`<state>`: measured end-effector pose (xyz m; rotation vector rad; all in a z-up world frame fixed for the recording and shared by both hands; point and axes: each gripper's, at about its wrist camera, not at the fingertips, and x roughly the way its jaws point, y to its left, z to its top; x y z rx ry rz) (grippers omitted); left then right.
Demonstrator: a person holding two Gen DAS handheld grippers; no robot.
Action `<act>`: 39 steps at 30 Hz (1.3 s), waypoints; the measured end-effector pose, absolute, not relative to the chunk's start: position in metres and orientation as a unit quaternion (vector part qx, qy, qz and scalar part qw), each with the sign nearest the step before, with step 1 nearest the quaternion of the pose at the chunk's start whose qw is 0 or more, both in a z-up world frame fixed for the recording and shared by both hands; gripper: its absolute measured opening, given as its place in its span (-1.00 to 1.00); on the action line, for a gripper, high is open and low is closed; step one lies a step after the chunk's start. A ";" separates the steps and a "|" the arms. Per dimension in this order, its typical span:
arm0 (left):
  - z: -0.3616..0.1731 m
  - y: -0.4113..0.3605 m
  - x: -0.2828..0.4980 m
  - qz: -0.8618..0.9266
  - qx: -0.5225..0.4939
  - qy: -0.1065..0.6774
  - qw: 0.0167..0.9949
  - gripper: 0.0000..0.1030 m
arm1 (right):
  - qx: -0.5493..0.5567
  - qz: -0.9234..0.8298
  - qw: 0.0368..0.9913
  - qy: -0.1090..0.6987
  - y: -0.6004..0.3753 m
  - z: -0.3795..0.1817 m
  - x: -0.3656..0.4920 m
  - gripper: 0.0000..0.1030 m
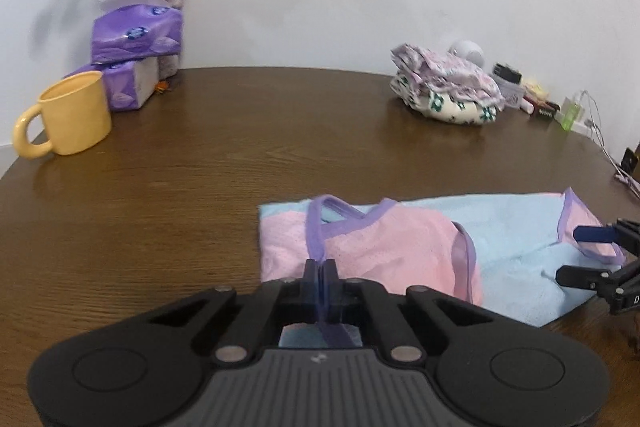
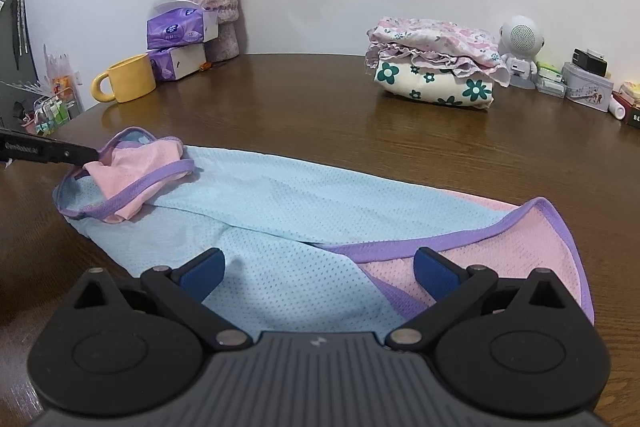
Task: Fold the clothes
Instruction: 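Release the pink panel and lift the left gripper away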
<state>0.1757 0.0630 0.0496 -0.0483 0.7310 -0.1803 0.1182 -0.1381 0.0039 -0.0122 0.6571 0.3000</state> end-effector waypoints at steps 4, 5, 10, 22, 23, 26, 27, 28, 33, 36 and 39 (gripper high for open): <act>0.050 0.064 0.178 -0.091 -0.038 0.364 0.926 -0.74 | -0.006 0.147 0.935 0.321 -0.138 0.004 0.118 0.99; 0.053 0.069 0.178 -0.093 -0.050 0.360 0.927 -0.45 | -0.006 0.147 0.935 0.321 -0.138 0.004 0.118 0.99; 0.075 0.068 0.198 -0.094 0.000 0.341 0.935 -0.19 | -0.006 0.147 0.935 0.321 -0.137 0.004 0.118 0.99; 0.052 0.032 0.250 -0.083 0.081 0.385 0.915 -0.96 | -0.006 0.148 0.935 0.321 -0.136 0.004 0.118 0.99; 0.052 0.032 0.253 -0.081 0.077 0.386 0.916 -0.96 | -0.006 0.148 0.935 0.321 -0.136 0.004 0.118 0.99; 0.051 0.031 0.257 -0.080 0.069 0.389 0.915 -0.95 | -0.006 0.148 0.935 0.321 -0.136 0.004 0.118 0.99; 0.050 0.032 0.257 -0.081 0.063 0.390 0.915 -0.92 | -0.006 0.148 0.935 0.321 -0.136 0.004 0.117 0.99; 0.050 0.033 0.256 -0.084 0.055 0.390 0.915 -0.89 | -0.006 0.148 0.935 0.321 -0.136 0.004 0.117 0.99; 0.067 0.055 0.232 -0.089 0.000 0.367 0.926 -0.30 | -0.006 0.148 0.935 0.321 -0.135 0.004 0.117 0.96; 0.077 0.071 0.204 -0.083 -0.002 0.350 0.933 -0.27 | -0.006 0.148 0.935 0.321 -0.135 0.004 0.117 0.80; 0.077 0.088 0.174 -0.080 -0.001 0.358 0.930 -0.27 | -0.006 0.149 0.935 0.321 -0.135 0.004 0.117 0.55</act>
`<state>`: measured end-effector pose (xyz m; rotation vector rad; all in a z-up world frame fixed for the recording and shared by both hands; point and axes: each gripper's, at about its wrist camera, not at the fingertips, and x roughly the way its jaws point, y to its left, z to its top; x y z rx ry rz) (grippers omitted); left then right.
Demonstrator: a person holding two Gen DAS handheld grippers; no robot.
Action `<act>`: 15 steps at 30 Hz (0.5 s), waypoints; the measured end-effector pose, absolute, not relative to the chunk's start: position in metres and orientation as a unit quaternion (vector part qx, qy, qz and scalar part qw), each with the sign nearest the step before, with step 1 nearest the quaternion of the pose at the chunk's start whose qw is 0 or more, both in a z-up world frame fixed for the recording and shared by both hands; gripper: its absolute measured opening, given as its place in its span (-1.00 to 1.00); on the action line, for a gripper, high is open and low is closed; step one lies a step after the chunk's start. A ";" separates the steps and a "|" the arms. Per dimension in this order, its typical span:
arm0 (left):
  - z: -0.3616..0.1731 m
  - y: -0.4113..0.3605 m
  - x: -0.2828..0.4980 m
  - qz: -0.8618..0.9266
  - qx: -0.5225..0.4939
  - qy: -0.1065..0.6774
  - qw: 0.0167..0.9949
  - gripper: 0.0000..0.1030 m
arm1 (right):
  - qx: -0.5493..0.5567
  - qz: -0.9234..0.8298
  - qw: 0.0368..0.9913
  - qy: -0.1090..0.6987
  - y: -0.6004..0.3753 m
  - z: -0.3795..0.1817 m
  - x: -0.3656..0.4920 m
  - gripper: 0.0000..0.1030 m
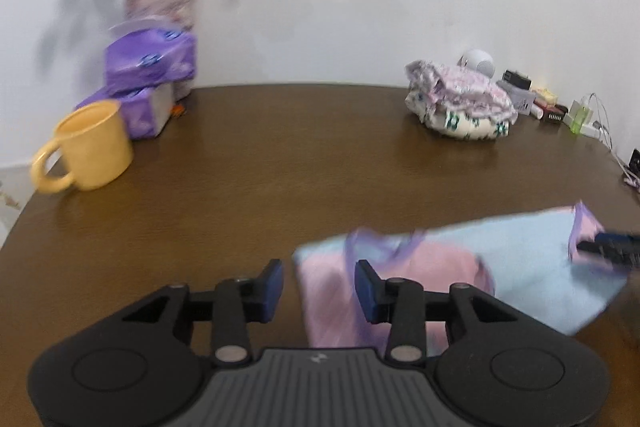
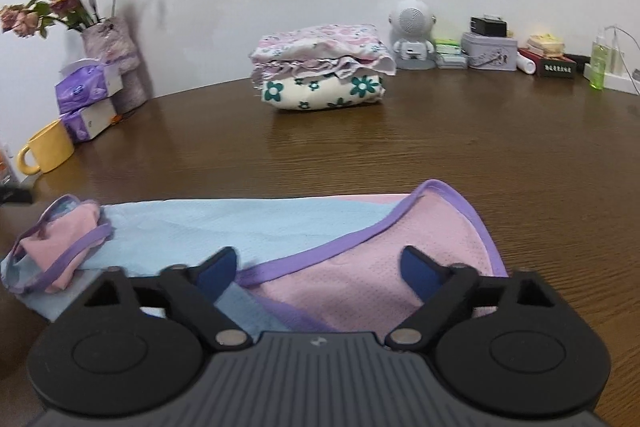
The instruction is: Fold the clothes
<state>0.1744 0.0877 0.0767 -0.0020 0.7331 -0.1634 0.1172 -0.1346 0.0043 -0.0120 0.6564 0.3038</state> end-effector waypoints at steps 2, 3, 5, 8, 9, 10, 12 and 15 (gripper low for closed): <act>0.072 0.095 0.157 -0.084 -0.001 0.369 0.926 -0.27 | -0.006 0.149 0.935 0.321 -0.134 0.004 0.117 0.54; 0.070 0.098 0.149 -0.088 -0.002 0.374 0.923 -0.27 | -0.006 0.149 0.935 0.321 -0.134 0.004 0.117 0.54; 0.065 0.100 0.136 -0.098 0.000 0.380 0.920 -0.27 | -0.006 0.149 0.935 0.321 -0.134 0.004 0.117 0.54; 0.057 0.096 0.129 -0.108 0.007 0.384 0.917 -0.27 | -0.006 0.149 0.935 0.321 -0.134 0.004 0.117 0.54; 0.055 0.095 0.129 -0.112 0.007 0.386 0.916 -0.29 | -0.006 0.149 0.935 0.321 -0.134 0.004 0.117 0.55; 0.053 0.095 0.130 -0.117 0.004 0.386 0.915 -0.29 | -0.006 0.149 0.935 0.321 -0.134 0.004 0.117 0.55; 0.051 0.094 0.130 -0.125 0.000 0.386 0.914 -0.30 | -0.006 0.149 0.935 0.321 -0.134 0.004 0.117 0.54; 0.046 0.093 0.133 -0.125 -0.006 0.386 0.914 -0.32 | -0.006 0.149 0.935 0.321 -0.133 0.004 0.117 0.55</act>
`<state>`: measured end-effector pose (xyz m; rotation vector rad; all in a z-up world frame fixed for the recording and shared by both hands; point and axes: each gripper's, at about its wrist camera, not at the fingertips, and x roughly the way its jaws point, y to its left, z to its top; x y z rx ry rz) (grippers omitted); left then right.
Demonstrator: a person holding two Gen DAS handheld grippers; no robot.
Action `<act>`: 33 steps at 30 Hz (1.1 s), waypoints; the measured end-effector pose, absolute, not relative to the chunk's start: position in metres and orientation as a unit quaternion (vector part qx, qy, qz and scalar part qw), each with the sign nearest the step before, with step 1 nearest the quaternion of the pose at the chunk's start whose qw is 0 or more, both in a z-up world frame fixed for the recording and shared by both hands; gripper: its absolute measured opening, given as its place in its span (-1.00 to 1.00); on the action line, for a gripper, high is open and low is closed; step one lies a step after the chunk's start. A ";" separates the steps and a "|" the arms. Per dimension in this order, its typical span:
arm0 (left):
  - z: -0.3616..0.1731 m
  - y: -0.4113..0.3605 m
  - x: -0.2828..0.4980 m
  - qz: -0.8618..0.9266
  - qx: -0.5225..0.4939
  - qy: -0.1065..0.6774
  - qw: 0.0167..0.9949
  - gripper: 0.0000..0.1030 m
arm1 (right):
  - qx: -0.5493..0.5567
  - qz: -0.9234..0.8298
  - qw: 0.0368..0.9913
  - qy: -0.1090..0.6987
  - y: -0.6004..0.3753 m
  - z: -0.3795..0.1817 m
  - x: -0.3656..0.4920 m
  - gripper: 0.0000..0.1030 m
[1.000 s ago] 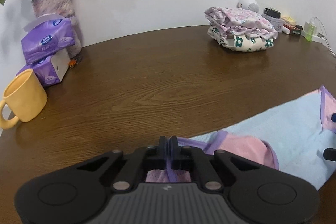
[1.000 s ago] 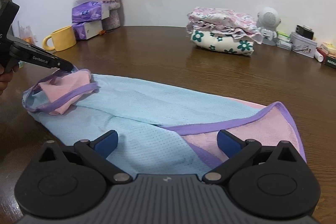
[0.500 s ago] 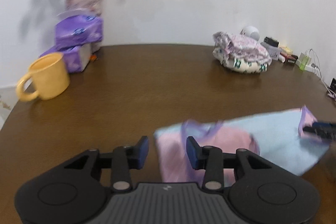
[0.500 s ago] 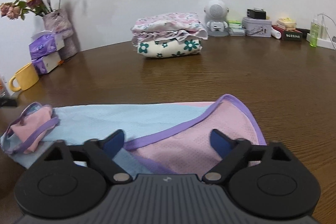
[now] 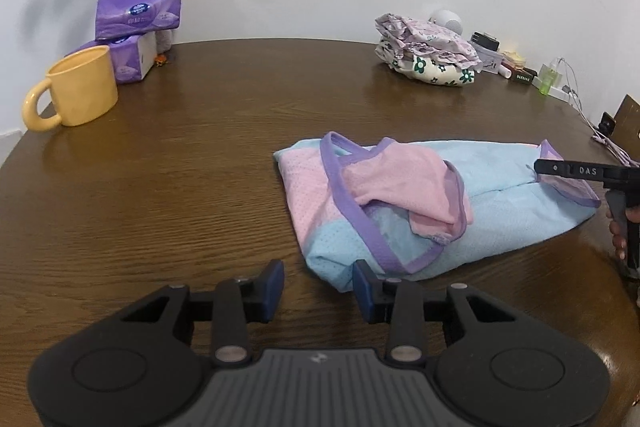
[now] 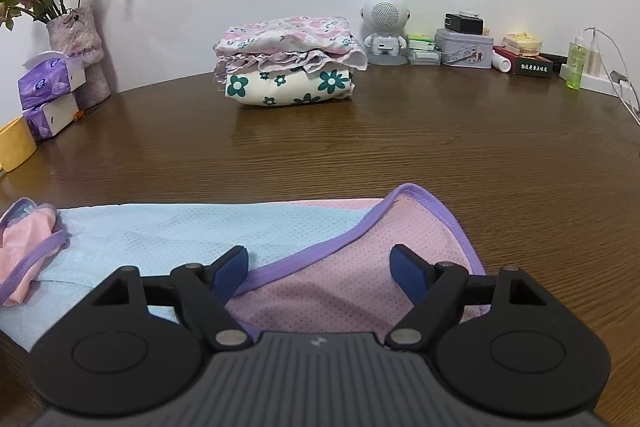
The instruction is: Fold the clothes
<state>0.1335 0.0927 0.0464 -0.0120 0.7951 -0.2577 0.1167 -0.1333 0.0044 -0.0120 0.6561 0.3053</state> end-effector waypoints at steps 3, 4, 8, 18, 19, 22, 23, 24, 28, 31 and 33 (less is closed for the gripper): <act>0.041 0.088 0.137 -0.125 -0.003 0.386 0.914 -0.74 | -0.006 0.149 0.935 0.321 -0.133 0.004 0.117 0.56; 0.040 0.085 0.135 -0.126 0.008 0.383 0.915 -0.84 | -0.006 0.150 0.935 0.321 -0.133 0.004 0.117 0.56; 0.043 0.066 0.120 -0.115 0.090 0.356 0.923 -0.96 | -0.006 0.150 0.935 0.321 -0.133 0.004 0.117 0.58; 0.036 0.046 0.102 -0.083 0.186 0.329 0.922 -0.78 | -0.006 0.150 0.935 0.321 -0.132 0.005 0.116 0.63; 0.037 0.046 0.102 -0.084 0.182 0.329 0.923 -0.73 | -0.006 0.150 0.935 0.321 -0.132 0.005 0.116 0.64; 0.036 0.048 0.108 -0.082 0.172 0.337 0.922 -0.52 | -0.006 0.150 0.935 0.321 -0.131 0.005 0.116 0.66; 0.035 0.049 0.110 -0.083 0.167 0.340 0.922 -0.52 | -0.006 0.150 0.935 0.321 -0.131 0.005 0.116 0.67; 0.035 0.050 0.112 -0.083 0.161 0.343 0.922 -0.52 | -0.006 0.150 0.935 0.321 -0.131 0.005 0.116 0.68; 0.036 0.054 0.117 -0.087 0.146 0.340 0.925 -0.63 | -0.006 0.151 0.935 0.321 -0.131 0.005 0.116 0.71; 0.034 0.047 0.114 -0.094 0.182 0.328 0.922 -0.96 | -0.006 0.151 0.935 0.321 -0.131 0.005 0.116 0.72; 0.032 0.039 0.108 -0.093 0.220 0.316 0.918 -0.97 | -0.006 0.151 0.935 0.321 -0.130 0.005 0.116 0.72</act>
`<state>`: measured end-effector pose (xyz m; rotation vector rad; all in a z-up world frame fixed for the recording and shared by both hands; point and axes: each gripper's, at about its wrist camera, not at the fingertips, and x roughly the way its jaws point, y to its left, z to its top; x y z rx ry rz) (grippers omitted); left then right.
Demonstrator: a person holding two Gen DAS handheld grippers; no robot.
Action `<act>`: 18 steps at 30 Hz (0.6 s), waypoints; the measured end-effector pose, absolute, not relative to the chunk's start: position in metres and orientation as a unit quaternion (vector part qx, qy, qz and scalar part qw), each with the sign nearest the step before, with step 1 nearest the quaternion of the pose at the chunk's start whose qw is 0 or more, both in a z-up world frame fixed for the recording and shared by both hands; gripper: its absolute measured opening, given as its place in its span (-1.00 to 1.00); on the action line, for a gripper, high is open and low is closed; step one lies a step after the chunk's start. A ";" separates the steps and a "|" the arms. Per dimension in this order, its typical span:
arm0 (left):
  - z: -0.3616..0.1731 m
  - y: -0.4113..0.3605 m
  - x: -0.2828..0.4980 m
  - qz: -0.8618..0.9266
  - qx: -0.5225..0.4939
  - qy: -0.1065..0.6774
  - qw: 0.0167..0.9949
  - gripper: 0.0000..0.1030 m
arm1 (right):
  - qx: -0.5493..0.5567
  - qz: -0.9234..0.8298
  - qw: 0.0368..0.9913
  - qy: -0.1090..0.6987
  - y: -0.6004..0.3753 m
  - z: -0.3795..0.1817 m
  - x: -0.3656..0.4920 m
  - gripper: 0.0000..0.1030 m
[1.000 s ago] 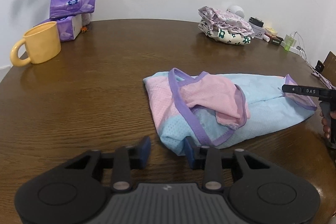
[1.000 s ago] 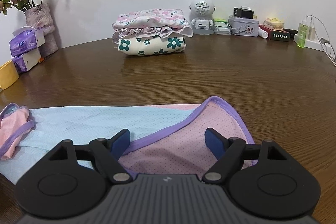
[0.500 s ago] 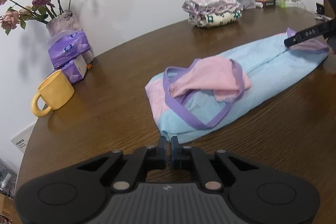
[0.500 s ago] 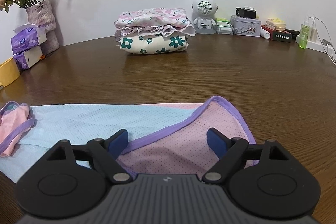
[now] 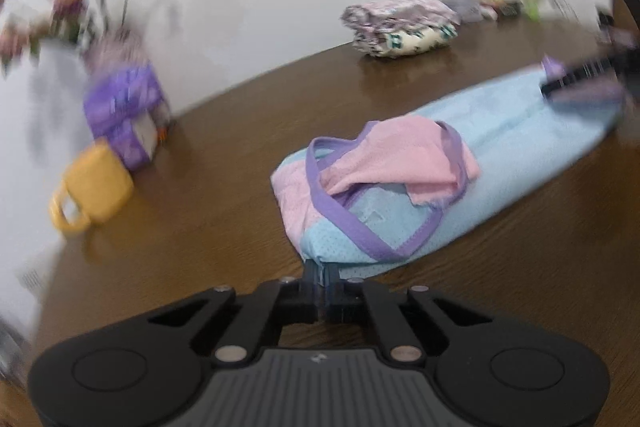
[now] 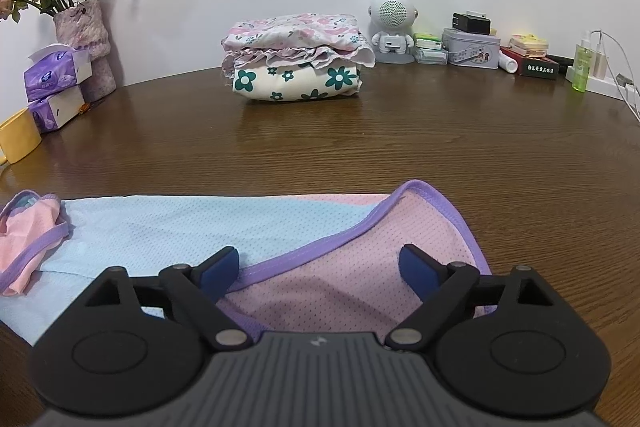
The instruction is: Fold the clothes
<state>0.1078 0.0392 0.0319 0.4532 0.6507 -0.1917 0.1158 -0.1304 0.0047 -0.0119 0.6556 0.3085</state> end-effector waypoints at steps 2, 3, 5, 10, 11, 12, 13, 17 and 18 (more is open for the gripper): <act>0.029 0.032 0.102 -0.092 0.256 0.307 0.912 -0.97 | -0.006 0.151 0.935 0.321 -0.130 0.005 0.116 0.73; 0.027 0.030 0.100 -0.091 0.271 0.303 0.909 -0.97 | -0.006 0.151 0.935 0.321 -0.130 0.005 0.116 0.73; 0.024 0.027 0.100 -0.087 0.287 0.303 0.905 -0.96 | -0.006 0.151 0.935 0.321 -0.130 0.005 0.116 0.74; 0.029 0.035 0.105 -0.079 0.249 0.307 0.915 -0.74 | -0.006 0.151 0.935 0.321 -0.130 0.005 0.116 0.76; 0.030 0.037 0.106 -0.078 0.240 0.309 0.917 -0.69 | -0.006 0.151 0.935 0.321 -0.129 0.005 0.116 0.76; 0.031 0.039 0.108 -0.078 0.232 0.310 0.919 -0.66 | -0.006 0.151 0.935 0.321 -0.129 0.005 0.115 0.76; 0.031 0.041 0.109 -0.077 0.225 0.311 0.920 -0.66 | -0.006 0.152 0.935 0.321 -0.129 0.005 0.115 0.77; 0.028 0.043 0.110 -0.085 0.219 0.314 0.920 -0.91 | -0.006 0.152 0.935 0.320 -0.129 0.005 0.115 0.77; 0.028 0.041 0.110 -0.087 0.222 0.313 0.919 -0.94 | -0.006 0.152 0.935 0.320 -0.129 0.005 0.115 0.77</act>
